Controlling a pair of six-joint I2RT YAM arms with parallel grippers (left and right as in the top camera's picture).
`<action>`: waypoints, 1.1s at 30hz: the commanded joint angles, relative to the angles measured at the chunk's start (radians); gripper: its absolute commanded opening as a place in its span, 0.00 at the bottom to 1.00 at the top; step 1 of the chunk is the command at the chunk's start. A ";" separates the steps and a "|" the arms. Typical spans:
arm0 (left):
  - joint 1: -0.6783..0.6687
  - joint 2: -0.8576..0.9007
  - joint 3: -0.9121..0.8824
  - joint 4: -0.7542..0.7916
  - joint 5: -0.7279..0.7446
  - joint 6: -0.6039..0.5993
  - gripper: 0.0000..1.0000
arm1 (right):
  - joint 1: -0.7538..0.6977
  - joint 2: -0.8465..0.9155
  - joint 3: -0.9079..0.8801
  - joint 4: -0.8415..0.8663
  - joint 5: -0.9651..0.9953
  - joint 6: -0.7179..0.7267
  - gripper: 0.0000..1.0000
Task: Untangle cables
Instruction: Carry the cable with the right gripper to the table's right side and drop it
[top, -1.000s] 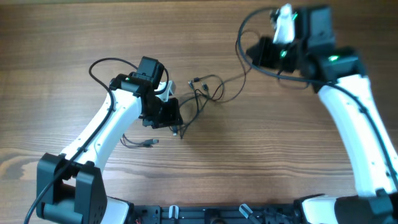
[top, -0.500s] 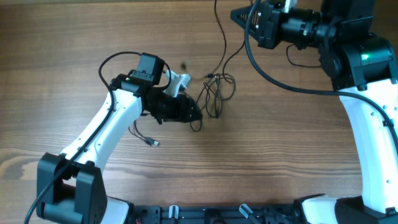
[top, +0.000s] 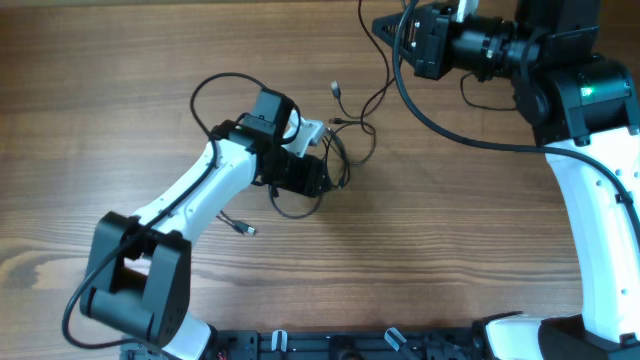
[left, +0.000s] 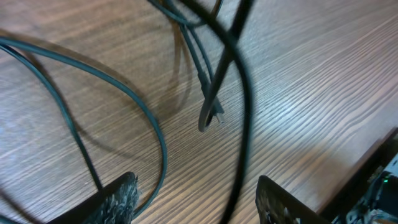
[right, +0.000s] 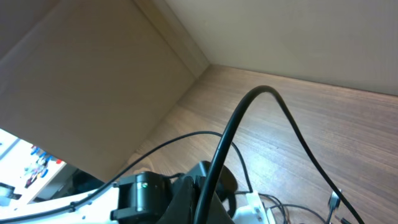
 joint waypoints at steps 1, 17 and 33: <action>-0.017 0.039 -0.002 -0.037 -0.143 0.017 0.24 | 0.001 -0.006 0.016 -0.007 0.031 0.001 0.04; 0.235 0.039 -0.002 -0.218 -0.511 -0.335 0.04 | -0.597 -0.062 0.018 0.192 0.158 0.526 0.05; 0.232 0.039 -0.002 -0.219 -0.440 -0.335 0.04 | -0.627 0.017 0.126 -0.307 0.809 0.054 0.04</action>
